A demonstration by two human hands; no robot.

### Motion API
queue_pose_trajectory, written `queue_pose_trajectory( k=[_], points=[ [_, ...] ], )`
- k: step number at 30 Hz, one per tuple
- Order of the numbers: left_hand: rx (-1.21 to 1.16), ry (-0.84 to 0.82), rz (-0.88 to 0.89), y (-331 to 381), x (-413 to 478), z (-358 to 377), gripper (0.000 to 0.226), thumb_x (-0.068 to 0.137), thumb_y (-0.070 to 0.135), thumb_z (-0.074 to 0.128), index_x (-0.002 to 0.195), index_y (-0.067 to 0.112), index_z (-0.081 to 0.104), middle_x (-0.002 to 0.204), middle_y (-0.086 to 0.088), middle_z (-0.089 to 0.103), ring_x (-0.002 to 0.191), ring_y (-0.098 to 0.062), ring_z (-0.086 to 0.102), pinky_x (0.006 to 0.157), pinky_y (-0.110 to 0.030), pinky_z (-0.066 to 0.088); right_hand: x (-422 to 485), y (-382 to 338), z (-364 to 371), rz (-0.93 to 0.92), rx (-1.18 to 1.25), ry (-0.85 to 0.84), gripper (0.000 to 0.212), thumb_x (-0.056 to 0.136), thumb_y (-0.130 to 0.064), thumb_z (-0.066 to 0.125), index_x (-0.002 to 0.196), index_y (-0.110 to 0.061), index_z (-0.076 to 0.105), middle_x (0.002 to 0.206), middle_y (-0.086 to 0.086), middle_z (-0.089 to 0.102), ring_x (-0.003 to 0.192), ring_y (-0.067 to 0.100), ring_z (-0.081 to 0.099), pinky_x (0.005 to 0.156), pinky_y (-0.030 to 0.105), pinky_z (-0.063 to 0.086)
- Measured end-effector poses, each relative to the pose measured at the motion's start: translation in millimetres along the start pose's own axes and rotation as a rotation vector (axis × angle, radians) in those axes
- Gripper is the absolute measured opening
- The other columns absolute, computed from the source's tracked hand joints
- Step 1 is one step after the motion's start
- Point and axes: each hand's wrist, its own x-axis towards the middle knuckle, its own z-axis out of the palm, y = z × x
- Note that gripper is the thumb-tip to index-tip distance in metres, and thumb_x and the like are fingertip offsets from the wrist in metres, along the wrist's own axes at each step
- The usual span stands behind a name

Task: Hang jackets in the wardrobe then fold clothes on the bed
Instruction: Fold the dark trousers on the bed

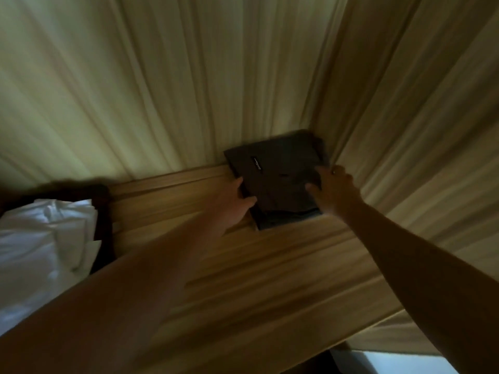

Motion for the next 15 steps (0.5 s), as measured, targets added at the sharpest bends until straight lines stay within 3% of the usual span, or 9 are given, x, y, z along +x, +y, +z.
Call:
queue_pose_trajectory(
  k=[2, 5, 8, 10, 13, 15],
  points=[
    [-0.076, 0.028, 0.005, -1.6, 7.0, 10.5, 0.083, 0.084, 0.038, 0.065, 0.157, 0.029, 0.028, 0.155, -0.002, 0.045, 0.132, -0.019, 0.051, 0.113, -0.043, 0.042, -0.5, 4.8, 23.7, -0.008, -0.001, -0.047, 0.067, 0.099, -0.065, 0.039, 0.158, -0.036, 0.023, 0.165, 0.013, 0.01, 0.148, 0.043, 0.018, 0.114, 0.062, 0.028],
    [-0.138, 0.084, 0.008, 7.5, 11.3, 26.3, 0.068, 0.101, 0.014, 0.054, 0.16, 0.022, 0.022, 0.158, -0.003, 0.039, 0.139, -0.021, 0.046, 0.117, -0.041, 0.037, 2.2, 9.0, 45.6, -0.012, 0.041, -0.007, 0.068, 0.099, -0.065, 0.039, 0.159, -0.036, 0.022, 0.168, 0.01, 0.004, 0.151, 0.04, 0.01, 0.116, 0.062, 0.029],
    [-0.121, 0.098, 0.005, 17.9, 12.0, 40.4, 0.07, 0.103, 0.01, 0.05, 0.161, 0.022, 0.014, 0.163, -0.004, 0.031, 0.145, -0.022, 0.038, 0.121, -0.034, 0.029, 7.5, 12.6, 51.0, -0.012, 0.069, 0.1, 0.066, 0.101, -0.054, 0.047, 0.158, -0.027, 0.03, 0.164, 0.017, 0.011, 0.148, 0.041, 0.016, 0.115, 0.06, 0.031],
    [-0.066, 0.077, 0.004, 23.1, 14.8, 46.7, 0.071, 0.104, 0.011, 0.048, 0.162, 0.024, 0.01, 0.164, -0.002, 0.028, 0.147, -0.023, 0.034, 0.114, -0.025, 0.026, 13.4, 17.3, 46.7, -0.013, 0.066, 0.142, 0.063, 0.102, -0.046, 0.052, 0.157, -0.022, 0.034, 0.161, 0.02, 0.019, 0.142, 0.042, 0.024, 0.115, 0.056, 0.033],
    [-0.033, 0.076, 0.018, 26.6, 17.5, 51.5, 0.072, 0.104, 0.01, 0.049, 0.162, 0.023, 0.009, 0.165, -0.002, 0.025, 0.149, -0.022, 0.03, 0.117, -0.027, 0.024, 22.0, 22.6, 40.4, -0.02, 0.117, 0.189, 0.059, 0.099, -0.035, 0.061, 0.153, -0.02, 0.043, 0.153, 0.022, 0.03, 0.133, 0.043, 0.035, 0.113, 0.05, 0.035],
    [-0.094, 0.111, 0.016, 25.8, 15.2, 50.7, 0.074, 0.099, 0.01, 0.057, 0.16, 0.026, 0.019, 0.157, 0.003, 0.037, 0.143, -0.018, 0.038, 0.117, -0.03, 0.028, 26.3, 19.8, 33.8, 0.035, 0.218, 0.184, 0.059, 0.095, -0.036, 0.066, 0.149, -0.022, 0.049, 0.149, 0.021, 0.036, 0.131, 0.042, 0.04, 0.111, 0.046, 0.037]
  ],
)
